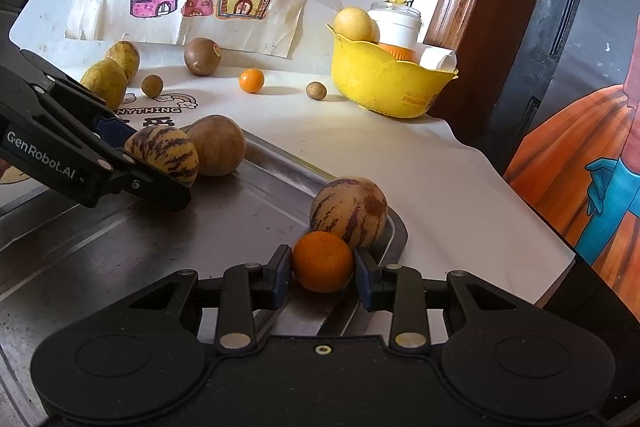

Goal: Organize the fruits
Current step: 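Carry the orange and pepino onto the metal tray and open both tools, then withdraw both open tools from the tray toward the remaining fruits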

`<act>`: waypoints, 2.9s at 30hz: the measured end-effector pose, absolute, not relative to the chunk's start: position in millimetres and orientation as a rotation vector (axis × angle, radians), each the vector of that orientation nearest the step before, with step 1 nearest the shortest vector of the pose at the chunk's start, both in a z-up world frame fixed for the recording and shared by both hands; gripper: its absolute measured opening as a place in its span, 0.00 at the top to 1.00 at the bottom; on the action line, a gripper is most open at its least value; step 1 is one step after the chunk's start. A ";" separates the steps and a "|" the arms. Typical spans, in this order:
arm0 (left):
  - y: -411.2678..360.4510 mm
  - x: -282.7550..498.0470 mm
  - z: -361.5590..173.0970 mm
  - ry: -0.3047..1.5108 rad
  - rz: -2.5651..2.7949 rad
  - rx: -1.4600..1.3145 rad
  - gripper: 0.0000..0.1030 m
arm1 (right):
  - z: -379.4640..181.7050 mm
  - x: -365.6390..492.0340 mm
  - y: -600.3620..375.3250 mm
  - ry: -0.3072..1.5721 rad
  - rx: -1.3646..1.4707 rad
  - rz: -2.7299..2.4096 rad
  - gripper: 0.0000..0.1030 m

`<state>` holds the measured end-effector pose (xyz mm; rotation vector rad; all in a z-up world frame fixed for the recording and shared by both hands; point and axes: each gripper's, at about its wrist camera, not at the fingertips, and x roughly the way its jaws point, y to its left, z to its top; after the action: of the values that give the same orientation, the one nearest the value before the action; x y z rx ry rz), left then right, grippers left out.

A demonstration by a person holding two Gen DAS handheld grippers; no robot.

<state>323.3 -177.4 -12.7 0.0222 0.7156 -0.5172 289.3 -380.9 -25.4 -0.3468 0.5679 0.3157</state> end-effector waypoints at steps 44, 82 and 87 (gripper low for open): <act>-99.9 193.4 13.1 0.596 -0.297 -0.030 0.00 | 17.5 166.0 -350.9 0.664 -0.150 0.324 0.01; 42.4 156.8 4.6 0.675 -0.099 -0.027 0.00 | 40.0 138.4 -215.2 0.794 -0.330 0.607 0.01; 55.6 168.7 7.3 0.672 -0.066 -0.038 0.00 | 39.3 151.1 -202.6 0.775 -0.377 0.624 0.01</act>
<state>168.7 55.6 7.3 -0.0385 0.6722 -0.0661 151.1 -202.6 39.3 -0.3766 0.7748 0.6244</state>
